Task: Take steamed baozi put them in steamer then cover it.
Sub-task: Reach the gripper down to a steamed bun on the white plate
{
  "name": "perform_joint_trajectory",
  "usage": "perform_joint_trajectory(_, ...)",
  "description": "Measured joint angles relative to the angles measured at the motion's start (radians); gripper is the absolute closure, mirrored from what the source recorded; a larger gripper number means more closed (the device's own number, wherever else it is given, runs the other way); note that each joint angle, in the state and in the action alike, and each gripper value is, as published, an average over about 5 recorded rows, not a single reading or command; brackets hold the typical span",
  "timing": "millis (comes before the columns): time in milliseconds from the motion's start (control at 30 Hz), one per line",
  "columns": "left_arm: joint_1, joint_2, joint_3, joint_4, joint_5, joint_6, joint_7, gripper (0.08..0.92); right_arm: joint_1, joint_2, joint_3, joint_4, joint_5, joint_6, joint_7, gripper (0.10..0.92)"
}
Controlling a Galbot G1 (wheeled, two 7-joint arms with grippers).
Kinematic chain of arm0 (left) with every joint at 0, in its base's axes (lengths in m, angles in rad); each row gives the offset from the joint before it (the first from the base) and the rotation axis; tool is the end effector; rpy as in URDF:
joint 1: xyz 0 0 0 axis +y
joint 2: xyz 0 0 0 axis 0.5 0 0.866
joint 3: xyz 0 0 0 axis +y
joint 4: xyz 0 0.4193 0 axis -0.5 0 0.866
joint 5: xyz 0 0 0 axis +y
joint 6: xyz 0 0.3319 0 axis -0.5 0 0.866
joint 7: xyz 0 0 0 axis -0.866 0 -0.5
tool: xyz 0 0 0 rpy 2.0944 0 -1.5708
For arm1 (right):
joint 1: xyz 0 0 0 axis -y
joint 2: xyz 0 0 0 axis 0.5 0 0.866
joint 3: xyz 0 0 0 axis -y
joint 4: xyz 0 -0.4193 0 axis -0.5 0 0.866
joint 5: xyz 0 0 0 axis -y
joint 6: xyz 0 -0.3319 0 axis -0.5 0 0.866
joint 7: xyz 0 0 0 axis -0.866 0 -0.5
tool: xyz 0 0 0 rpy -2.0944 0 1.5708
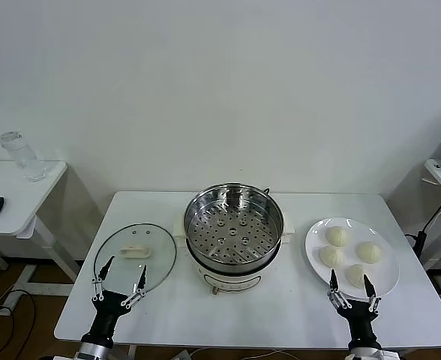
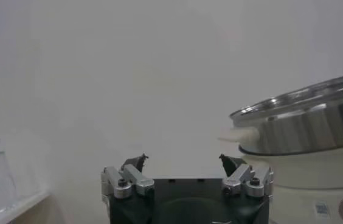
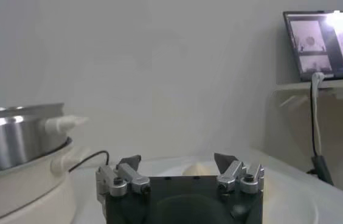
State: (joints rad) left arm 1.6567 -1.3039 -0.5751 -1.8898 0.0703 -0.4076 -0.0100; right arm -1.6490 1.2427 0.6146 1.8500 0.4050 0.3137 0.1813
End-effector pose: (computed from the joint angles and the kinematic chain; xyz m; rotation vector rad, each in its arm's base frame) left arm 0.0865 0.0988 -0.4260 0.2091 2.9738 0.4613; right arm 0.0915 -0.1331 -0.4280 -0.3062 -3.1242 -0.1004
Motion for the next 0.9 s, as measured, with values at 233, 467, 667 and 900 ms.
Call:
perform_joint_trajectory(233, 0.005, -0.001, 0.002, -0.014, 0.005, -0.010, 0.000, 0.177, 0.121, -0.095, 0.011, -0.006, 0.070, -0.109, 0.053, 0.203)
perform_joint_trajectory(467, 0.008, 0.000, 0.003, -0.028, 0.012, -0.020, 0.000, 0.177, 0.354, -0.255, -0.033, -0.096, 0.197, -0.227, 0.078, 0.203)
perform_joint_trajectory(667, 0.014, 0.008, -0.005, -0.041, 0.013, -0.025, -0.002, 0.177, 0.583, -0.396, -0.143, -0.245, 0.279, -0.324, 0.006, 0.203)
perform_joint_trajectory(900, 0.016, 0.014, -0.010, -0.046, 0.013, -0.029, -0.006, 0.177, 0.861, -0.540, -0.340, -0.463, 0.268, -0.414, -0.283, 0.203)
